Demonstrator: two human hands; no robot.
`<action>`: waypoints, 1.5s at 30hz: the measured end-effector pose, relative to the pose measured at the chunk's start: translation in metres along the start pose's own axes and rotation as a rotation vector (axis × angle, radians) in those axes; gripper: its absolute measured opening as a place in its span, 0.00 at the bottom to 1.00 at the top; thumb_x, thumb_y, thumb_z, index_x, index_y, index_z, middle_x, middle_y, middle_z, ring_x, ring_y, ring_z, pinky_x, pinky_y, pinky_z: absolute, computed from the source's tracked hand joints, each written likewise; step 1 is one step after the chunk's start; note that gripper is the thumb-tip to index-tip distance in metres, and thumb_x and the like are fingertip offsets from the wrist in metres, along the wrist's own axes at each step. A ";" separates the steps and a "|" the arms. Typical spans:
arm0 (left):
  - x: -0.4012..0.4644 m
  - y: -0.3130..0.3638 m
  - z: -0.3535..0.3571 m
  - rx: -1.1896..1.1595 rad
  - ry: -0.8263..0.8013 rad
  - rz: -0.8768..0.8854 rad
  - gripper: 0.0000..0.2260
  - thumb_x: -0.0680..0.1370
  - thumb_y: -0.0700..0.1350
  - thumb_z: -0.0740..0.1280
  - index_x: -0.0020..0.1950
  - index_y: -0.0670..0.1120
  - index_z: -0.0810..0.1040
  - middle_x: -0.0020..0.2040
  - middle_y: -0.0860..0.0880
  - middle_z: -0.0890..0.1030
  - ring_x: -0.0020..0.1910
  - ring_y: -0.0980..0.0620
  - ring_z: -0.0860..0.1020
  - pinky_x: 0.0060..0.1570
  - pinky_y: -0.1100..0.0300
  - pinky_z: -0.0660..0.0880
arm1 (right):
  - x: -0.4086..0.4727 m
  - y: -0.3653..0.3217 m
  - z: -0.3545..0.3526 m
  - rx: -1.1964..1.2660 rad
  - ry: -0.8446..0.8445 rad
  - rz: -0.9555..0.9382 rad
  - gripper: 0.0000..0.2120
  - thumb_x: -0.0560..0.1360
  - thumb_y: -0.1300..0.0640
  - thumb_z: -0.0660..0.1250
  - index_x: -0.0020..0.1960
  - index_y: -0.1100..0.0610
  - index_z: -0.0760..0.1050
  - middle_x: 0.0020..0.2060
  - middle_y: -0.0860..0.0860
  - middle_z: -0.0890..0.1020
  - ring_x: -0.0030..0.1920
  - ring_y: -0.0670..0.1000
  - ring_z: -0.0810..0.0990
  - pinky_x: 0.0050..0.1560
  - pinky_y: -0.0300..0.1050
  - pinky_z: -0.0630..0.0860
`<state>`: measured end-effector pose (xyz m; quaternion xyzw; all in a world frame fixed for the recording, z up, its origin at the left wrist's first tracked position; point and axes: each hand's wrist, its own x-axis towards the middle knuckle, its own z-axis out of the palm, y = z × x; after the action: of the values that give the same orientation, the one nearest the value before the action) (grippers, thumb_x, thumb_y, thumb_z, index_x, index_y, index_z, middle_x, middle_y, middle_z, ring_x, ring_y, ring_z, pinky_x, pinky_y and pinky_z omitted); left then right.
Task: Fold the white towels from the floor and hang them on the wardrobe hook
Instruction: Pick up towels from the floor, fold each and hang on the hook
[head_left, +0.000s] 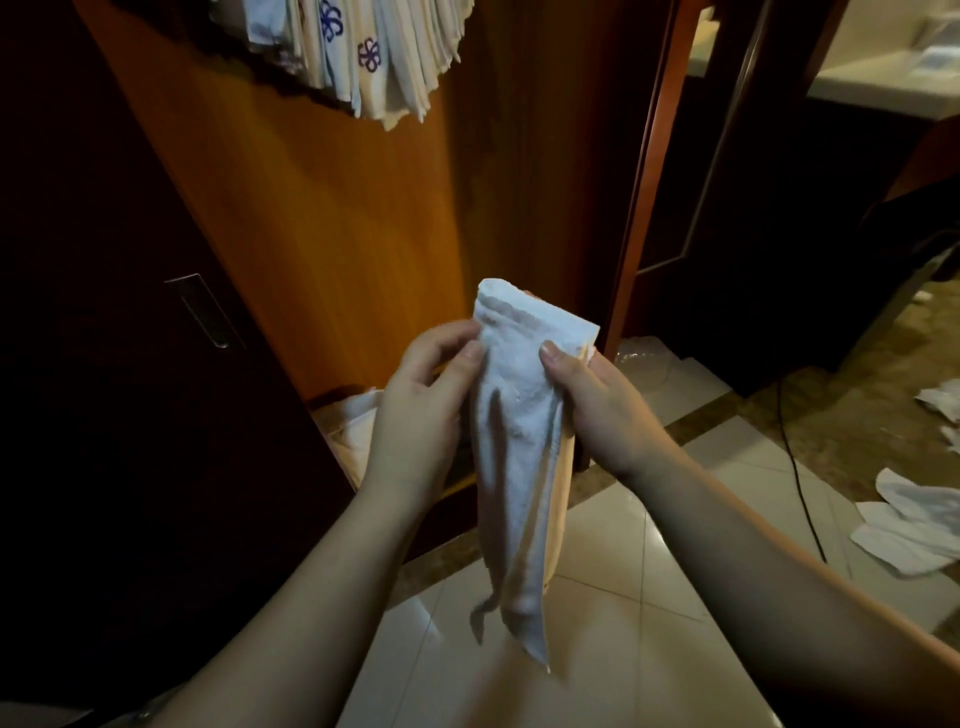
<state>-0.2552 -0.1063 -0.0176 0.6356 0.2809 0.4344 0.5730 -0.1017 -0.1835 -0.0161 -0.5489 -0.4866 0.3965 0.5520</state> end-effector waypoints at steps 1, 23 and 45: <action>0.004 0.002 -0.002 0.037 0.034 -0.009 0.13 0.76 0.55 0.70 0.61 0.61 0.78 0.61 0.59 0.80 0.58 0.64 0.78 0.46 0.73 0.76 | 0.002 -0.005 -0.003 0.009 -0.012 -0.002 0.18 0.78 0.41 0.60 0.63 0.45 0.76 0.54 0.46 0.86 0.55 0.48 0.84 0.59 0.49 0.78; 0.045 0.060 -0.016 -0.221 -0.237 -0.125 0.25 0.69 0.57 0.77 0.61 0.46 0.83 0.62 0.40 0.82 0.62 0.37 0.80 0.66 0.35 0.72 | 0.025 -0.063 -0.044 0.203 -0.075 -0.199 0.20 0.67 0.39 0.77 0.55 0.46 0.85 0.56 0.52 0.86 0.60 0.55 0.83 0.58 0.46 0.80; 0.093 0.085 0.007 -0.239 -0.030 -0.368 0.19 0.73 0.48 0.76 0.61 0.44 0.79 0.48 0.46 0.87 0.46 0.45 0.86 0.47 0.44 0.81 | 0.059 0.019 -0.031 0.549 -0.189 0.405 0.35 0.77 0.27 0.53 0.66 0.51 0.80 0.60 0.57 0.83 0.60 0.58 0.83 0.59 0.56 0.77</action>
<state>-0.2173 -0.0459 0.0868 0.5076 0.3299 0.3432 0.7182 -0.0569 -0.1313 -0.0266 -0.4263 -0.2923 0.6630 0.5416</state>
